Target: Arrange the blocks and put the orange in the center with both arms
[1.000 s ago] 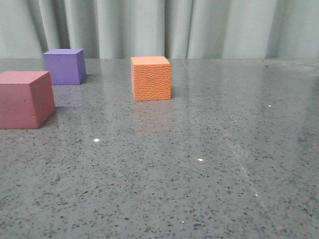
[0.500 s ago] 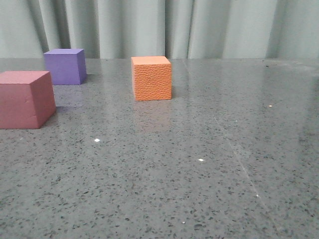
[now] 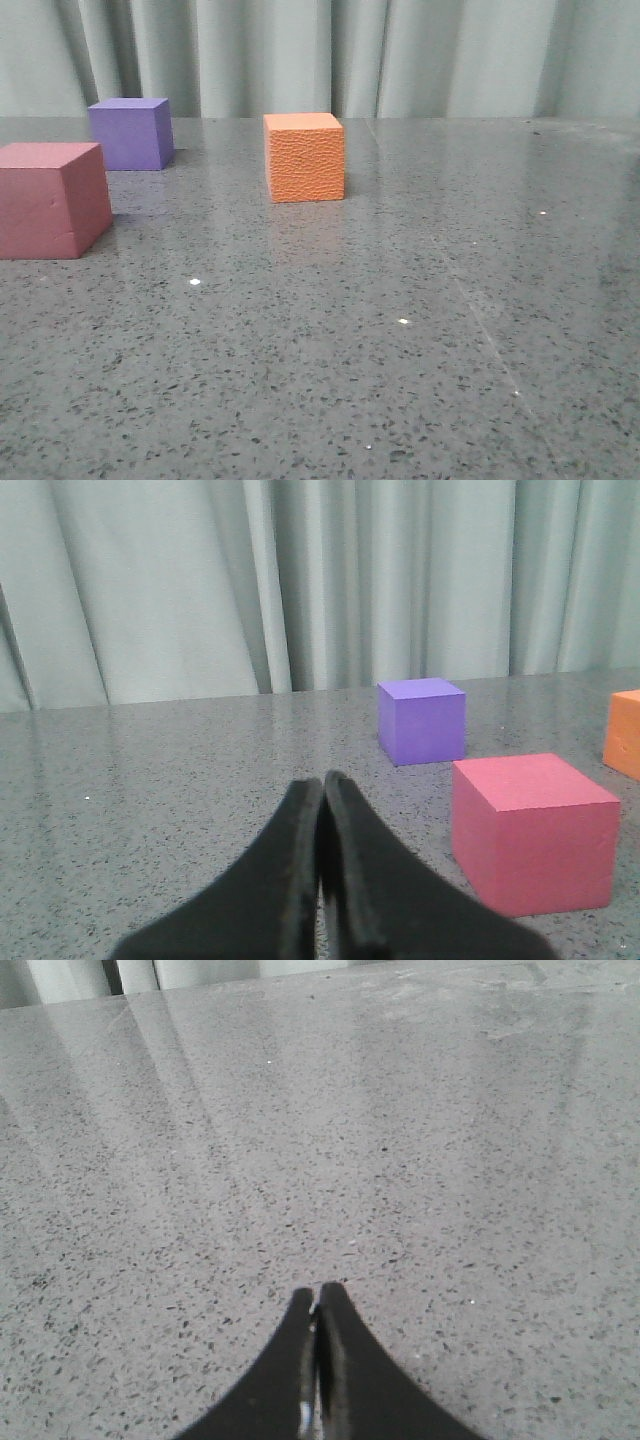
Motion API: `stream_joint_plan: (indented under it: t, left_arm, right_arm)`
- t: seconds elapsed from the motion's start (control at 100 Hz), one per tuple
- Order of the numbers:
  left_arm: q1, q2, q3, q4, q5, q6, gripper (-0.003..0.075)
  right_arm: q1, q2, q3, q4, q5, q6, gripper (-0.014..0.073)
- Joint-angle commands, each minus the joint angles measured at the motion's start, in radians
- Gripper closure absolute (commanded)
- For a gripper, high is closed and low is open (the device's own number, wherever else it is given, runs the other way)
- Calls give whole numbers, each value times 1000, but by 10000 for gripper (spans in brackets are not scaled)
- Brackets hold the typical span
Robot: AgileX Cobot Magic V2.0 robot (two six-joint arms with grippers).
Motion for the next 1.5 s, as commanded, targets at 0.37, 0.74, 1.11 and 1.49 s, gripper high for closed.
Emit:
stream_joint_plan:
  t: [0.37,0.74,1.11,1.49]
  left_arm:
    - [3,-33,55,16,-219,-3,739]
    - [3,101,-251,-125,102,-16,739]
    - [3,575,-794,-125,628,-16,739]
    - [3,827,-904,-125,679,-16,739]
  right_arm:
    - [-6,-20,-14,-2,-86,-9,713]
    - [-6,-20,-14,-2,-86,-9,713]
    - [-6,-20,-14,-2,-86,-9,713]
    - [-6,-20,-14,-2,-86,-9,713]
